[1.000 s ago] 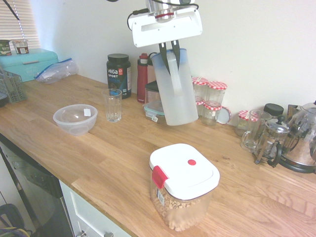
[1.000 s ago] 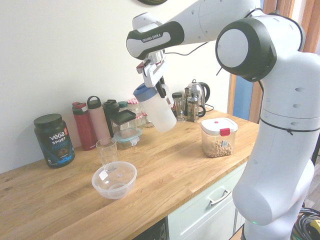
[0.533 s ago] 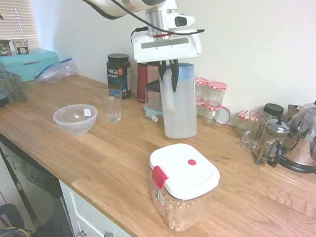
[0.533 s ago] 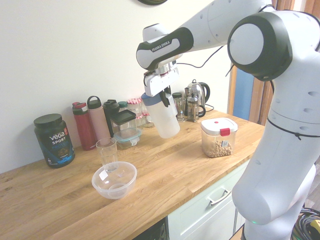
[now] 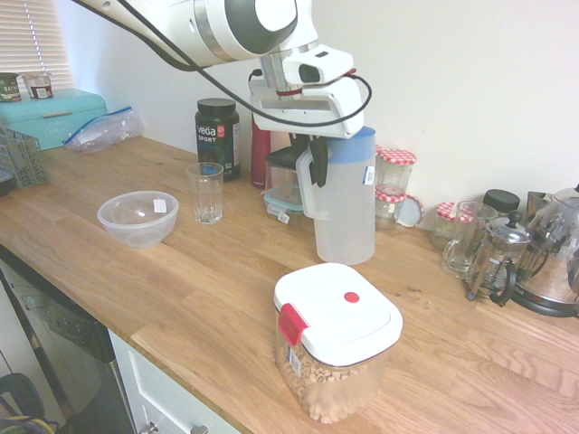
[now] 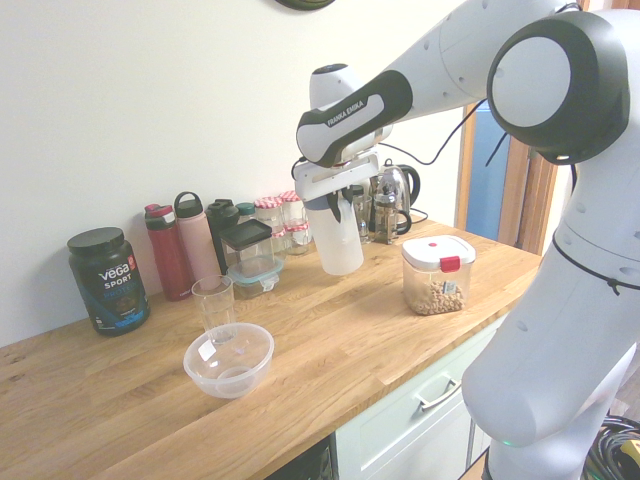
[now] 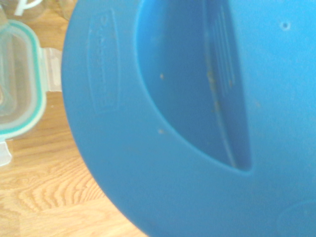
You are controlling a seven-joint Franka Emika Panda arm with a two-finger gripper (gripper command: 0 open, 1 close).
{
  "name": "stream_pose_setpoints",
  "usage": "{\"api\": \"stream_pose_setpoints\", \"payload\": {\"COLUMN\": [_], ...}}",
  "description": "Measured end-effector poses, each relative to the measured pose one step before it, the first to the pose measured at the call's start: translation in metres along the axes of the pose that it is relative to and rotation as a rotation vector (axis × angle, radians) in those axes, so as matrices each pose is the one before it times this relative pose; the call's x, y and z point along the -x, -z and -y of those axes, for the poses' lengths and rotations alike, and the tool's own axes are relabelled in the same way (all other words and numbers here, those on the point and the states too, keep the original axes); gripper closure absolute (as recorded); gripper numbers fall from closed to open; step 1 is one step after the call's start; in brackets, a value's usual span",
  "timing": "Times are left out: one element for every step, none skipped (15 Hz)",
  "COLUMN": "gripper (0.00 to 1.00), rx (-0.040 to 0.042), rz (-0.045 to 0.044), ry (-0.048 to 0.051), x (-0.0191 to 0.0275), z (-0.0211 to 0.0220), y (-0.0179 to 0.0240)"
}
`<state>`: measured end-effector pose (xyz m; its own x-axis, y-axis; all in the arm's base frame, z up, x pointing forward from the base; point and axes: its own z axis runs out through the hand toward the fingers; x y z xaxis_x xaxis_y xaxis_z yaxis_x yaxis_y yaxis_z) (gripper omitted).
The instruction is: Pour me some water
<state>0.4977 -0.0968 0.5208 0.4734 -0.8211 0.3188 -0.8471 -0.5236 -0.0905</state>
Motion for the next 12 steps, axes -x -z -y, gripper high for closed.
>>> {"api": "stream_pose_setpoints", "payload": {"gripper": [1.00, 1.00, 1.00, 1.00, 1.00, 1.00, 1.00, 1.00, 1.00, 0.00, 0.00, 0.00], "rx": [-0.00164, -0.00352, -0.00276, -0.00342, -0.00497, -0.00370, -0.00135, 0.00117, 0.00345, 0.00102, 0.00174, 0.00198], "rz": [0.01045, 0.01391, 0.01104, 0.01451, 0.01489, 0.01327, 0.01179, 0.00747, 0.00376, 0.00063, 0.00062, 0.00058], "ry": [-0.00748, -0.00750, -0.00607, -0.00732, -0.00598, -0.00310, -0.00239, -0.00123, -0.00023, -0.00181, -0.00390, -0.00483], "x": [0.00276, 0.00299, 0.00258, 0.00241, 0.00176, 0.00135, 0.00150, 0.00130, 0.00098, -0.00041, -0.00139, -0.00172], "z": [-0.00189, -0.00129, -0.00150, -0.00148, -0.00074, -0.00054, -0.00081, -0.00081, -0.00097, -0.00083, -0.00141, -0.00172], "y": [-0.00188, -0.00173, -0.00105, -0.00197, -0.00172, -0.00196, -0.00250, -0.00233, -0.00224, -0.00064, -0.00032, -0.00024]}}
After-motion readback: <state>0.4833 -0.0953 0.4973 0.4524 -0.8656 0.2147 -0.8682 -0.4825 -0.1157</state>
